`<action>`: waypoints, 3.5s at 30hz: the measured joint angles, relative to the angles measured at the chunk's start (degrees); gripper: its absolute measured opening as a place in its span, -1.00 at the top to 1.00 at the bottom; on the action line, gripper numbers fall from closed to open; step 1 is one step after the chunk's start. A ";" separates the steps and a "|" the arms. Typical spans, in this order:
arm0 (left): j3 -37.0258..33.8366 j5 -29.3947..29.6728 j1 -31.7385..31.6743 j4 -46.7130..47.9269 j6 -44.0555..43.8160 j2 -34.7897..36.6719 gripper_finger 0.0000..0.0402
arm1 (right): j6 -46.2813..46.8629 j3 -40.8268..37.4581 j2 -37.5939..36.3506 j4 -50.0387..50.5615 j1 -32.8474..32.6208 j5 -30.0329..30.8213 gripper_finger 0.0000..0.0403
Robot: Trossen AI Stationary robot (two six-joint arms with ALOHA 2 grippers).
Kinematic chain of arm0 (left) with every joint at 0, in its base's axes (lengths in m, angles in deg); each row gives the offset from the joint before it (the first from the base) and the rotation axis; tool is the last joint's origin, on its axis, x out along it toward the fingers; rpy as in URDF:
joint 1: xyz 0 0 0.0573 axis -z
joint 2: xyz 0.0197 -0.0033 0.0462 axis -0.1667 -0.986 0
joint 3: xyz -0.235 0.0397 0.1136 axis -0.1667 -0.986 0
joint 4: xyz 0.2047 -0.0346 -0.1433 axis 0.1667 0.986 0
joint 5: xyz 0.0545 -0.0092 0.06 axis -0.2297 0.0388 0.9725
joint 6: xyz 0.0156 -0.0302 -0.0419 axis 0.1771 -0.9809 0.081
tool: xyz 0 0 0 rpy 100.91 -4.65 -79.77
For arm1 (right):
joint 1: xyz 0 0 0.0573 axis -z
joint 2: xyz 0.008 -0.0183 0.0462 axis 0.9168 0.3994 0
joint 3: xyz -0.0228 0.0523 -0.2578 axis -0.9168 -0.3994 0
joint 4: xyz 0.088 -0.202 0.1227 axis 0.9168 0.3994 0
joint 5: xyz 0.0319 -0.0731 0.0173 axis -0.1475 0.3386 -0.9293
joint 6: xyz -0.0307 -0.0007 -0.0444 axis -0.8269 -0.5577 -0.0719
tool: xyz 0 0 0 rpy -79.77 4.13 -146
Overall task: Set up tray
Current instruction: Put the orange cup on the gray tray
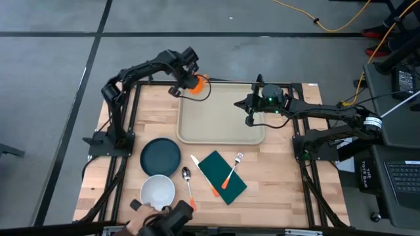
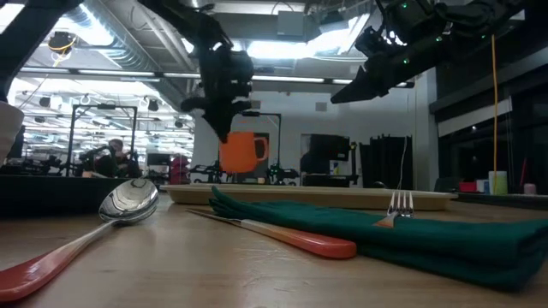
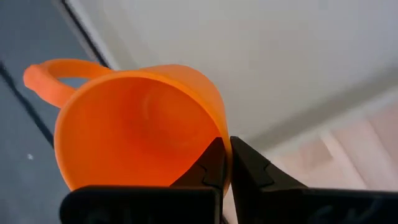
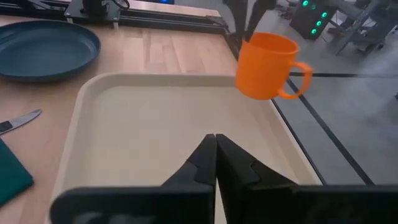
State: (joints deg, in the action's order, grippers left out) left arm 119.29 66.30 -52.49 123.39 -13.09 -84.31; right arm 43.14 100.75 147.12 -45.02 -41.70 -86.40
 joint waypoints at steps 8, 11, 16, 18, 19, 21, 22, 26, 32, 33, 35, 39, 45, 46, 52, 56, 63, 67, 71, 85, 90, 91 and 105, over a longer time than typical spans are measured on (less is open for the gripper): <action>-0.44 -0.99 0.02 0.93 4.55 -1.39 0.99 | -1.72 0.00 0.04 -1.18 0.00 0.07 0.95; -0.46 -2.73 0.04 -0.08 5.93 -1.39 0.99 | -1.83 0.00 0.04 -1.93 0.00 0.10 0.95; -0.50 -2.62 -0.02 -0.56 7.67 -1.39 0.99 | -2.79 0.00 0.04 -2.13 0.04 0.12 0.95; -0.50 -2.64 -0.02 -0.57 8.04 -1.39 0.99 | -3.24 0.00 0.04 -2.17 0.04 0.23 0.95; -0.52 -2.63 -0.02 -0.56 8.05 -1.39 0.99 | -3.29 0.00 0.04 -2.25 0.04 0.23 0.95; -0.55 -2.60 0.00 -0.55 8.13 -1.39 0.99 | -3.29 0.00 0.04 -2.61 0.04 0.23 0.95; -0.55 -2.64 0.00 -0.56 8.13 -1.39 0.99 | -3.32 0.00 0.04 -2.78 0.04 0.23 0.95; -0.55 -3.29 -0.01 -0.57 8.16 -1.67 0.99 | -3.35 0.00 0.04 -2.96 0.04 0.21 0.95; -0.57 -1.35 0.04 -0.55 8.63 -4.36 0.99 | -3.31 0.00 0.04 -2.96 0.04 0.20 0.95; -0.57 -1.27 0.02 -0.63 8.63 -4.76 0.99 | -3.31 0.00 0.04 -2.96 0.04 0.20 0.95; -0.60 -1.42 0.02 -1.04 8.85 -5.23 0.99 | -3.31 0.00 0.04 -2.96 0.04 0.19 0.95; -0.61 -1.62 0.02 -2.87 10.03 -5.34 0.99 | -3.26 0.00 0.04 -2.96 0.04 0.18 0.95; -0.61 -1.68 0.03 -3.06 10.10 -5.34 0.99 | -3.29 0.00 0.04 -2.96 0.04 0.15 0.95; -0.61 -1.68 0.03 -3.10 10.10 -5.34 0.99 | -3.31 0.00 0.04 -2.95 0.05 0.15 0.95; -0.61 -2.01 0.04 -2.43 10.17 -5.34 0.99 | -3.33 0.00 0.04 -2.94 0.04 0.12 0.95; -0.61 -2.73 0.04 -2.01 10.54 -5.34 0.99 | -3.33 0.00 0.04 -2.94 0.04 0.11 0.95; -0.61 -2.75 0.17 -1.59 10.16 -5.34 0.99 | -3.35 0.00 0.04 -2.92 0.04 0.10 0.95; -0.61 -2.75 0.20 -1.61 9.28 -5.34 0.99 | -3.35 0.00 0.04 -2.91 0.05 0.10 0.95; -0.61 -2.75 0.20 -1.81 8.67 -5.34 0.97 | -3.37 0.00 0.04 -2.91 0.04 0.10 0.95; -2.32 -1.89 0.42 -3.64 11.00 -5.31 0.98 | -3.40 0.00 0.04 -2.89 0.04 0.10 0.95; -2.32 -1.75 0.44 -3.66 10.97 -5.30 0.98 | -3.40 0.00 0.04 -2.89 0.15 0.10 0.95; -2.34 -1.72 0.44 -3.68 10.76 -5.30 0.97 | -3.40 0.00 0.04 -2.89 0.17 0.10 0.95; -2.38 -1.64 0.52 -5.48 9.59 -5.30 0.88 | -3.40 0.00 0.04 -2.89 0.20 0.08 0.94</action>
State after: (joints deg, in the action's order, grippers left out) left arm 116.91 64.66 -51.96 117.91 -3.50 -89.61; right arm 39.75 100.75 147.16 -47.91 -41.51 -86.32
